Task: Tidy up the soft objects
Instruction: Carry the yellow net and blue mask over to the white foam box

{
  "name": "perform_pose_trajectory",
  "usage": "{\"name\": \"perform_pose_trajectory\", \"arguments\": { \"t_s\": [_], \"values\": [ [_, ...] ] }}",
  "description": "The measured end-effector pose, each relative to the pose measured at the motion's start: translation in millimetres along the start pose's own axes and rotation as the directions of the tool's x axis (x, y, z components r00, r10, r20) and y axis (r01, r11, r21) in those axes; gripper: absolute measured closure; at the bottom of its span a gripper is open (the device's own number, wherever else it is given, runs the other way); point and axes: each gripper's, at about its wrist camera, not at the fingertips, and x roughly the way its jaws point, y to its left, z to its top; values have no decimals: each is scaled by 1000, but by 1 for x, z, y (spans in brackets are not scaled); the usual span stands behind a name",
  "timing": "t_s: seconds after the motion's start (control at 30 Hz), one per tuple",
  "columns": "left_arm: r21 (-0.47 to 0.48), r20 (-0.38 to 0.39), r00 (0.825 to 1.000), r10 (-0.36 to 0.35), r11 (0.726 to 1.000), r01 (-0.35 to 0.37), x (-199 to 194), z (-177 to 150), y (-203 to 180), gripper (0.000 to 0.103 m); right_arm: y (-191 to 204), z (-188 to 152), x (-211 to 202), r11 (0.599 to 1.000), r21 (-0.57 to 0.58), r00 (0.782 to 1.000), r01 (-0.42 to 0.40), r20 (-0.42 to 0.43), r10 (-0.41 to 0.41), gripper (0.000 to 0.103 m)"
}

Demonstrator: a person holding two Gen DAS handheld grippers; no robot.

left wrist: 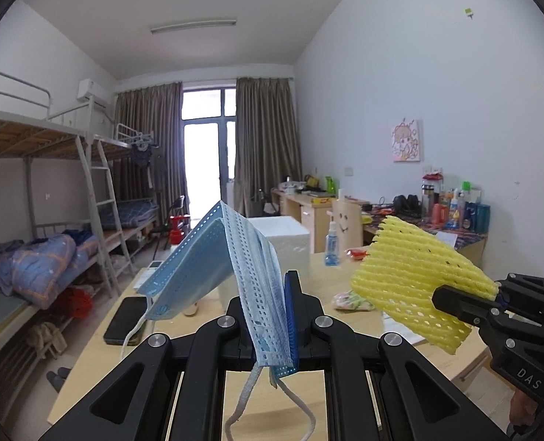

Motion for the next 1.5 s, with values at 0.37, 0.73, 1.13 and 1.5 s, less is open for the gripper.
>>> {"name": "perform_pose_trajectory", "arguments": {
  "t_s": [0.37,0.73,1.13,1.5],
  "values": [
    [-1,-35,999,15,1000,-15,17,-10,10,91,-3,-8,28,1000,11,998,-29,-60,29,89],
    [-27,-80,997,20,999,-22,46,-4,32,91,-2,10,55,998,19,994,-63,-92,64,89],
    [-5,-67,998,1,1000,-1,69,34,34,91,-15,43,72,999,9,996,-40,-83,41,89],
    [18,-73,997,-11,1000,12,86,55,37,91,-28,66,87,1000,19,997,-24,-71,25,89]
  ]
}}
